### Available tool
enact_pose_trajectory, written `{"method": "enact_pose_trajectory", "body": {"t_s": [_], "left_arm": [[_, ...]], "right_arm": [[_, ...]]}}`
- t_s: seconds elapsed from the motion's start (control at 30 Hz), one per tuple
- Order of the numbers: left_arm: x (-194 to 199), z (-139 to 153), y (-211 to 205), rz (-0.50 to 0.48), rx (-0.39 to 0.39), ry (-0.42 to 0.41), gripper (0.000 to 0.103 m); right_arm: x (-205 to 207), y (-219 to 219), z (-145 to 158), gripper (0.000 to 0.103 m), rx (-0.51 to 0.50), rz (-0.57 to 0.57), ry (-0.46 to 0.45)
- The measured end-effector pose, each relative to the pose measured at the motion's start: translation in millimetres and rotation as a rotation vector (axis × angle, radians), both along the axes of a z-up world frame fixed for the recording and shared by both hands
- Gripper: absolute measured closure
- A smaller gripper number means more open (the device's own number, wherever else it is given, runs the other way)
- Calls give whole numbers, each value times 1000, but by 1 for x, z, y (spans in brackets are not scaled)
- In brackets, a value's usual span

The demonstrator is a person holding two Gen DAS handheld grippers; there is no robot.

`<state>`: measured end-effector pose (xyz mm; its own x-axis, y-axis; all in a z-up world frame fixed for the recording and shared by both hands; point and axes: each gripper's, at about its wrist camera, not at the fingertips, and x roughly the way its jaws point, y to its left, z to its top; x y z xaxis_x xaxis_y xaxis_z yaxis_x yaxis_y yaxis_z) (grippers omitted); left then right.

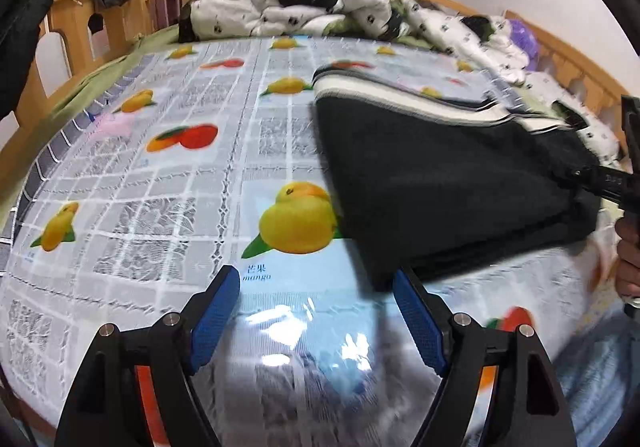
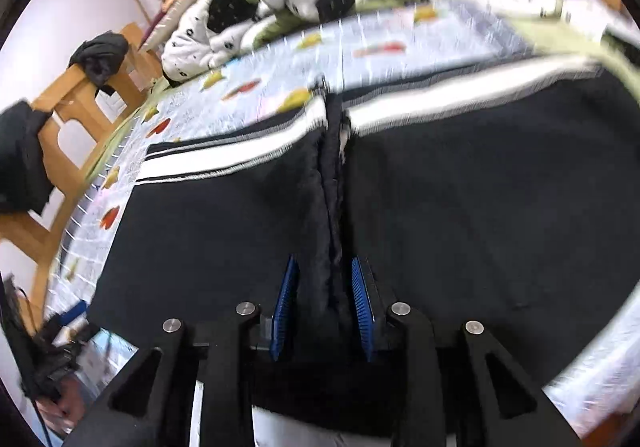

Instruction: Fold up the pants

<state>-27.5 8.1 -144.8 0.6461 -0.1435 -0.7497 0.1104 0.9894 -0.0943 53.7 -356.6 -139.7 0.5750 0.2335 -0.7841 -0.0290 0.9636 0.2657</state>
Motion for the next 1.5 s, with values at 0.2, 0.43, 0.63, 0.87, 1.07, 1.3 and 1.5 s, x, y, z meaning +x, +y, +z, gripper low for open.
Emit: {"method": "enact_pose_trajectory", "body": {"t_s": [0.2,0.43,0.63,0.87,1.07,1.3,1.5], "left_arm": [[29,26,-7,4,-66,-42,25],[58,-26,-22,30,-23,90,24],[69,0,-19,24,-5,59,27],[111,7,-10,18,-138,71,28],[156,-21,-3,4,-266,150,31],[200,-34,-2,32,-363,186,58],[208,-19,-3,21,-489,219,92]], "right_arm": [[-11,-4,12,75,-88,-8,-45],[-8,0,-16,70,-59,-4,108],[-35,-30,20,66,-44,4,43],[-32,-158,57,34,-197,-337,-99],[6,-264,0,34,-70,-536,9],[53,-292,-22,38,64,-531,53],[51,-258,25,76,-93,-495,-126]]}}
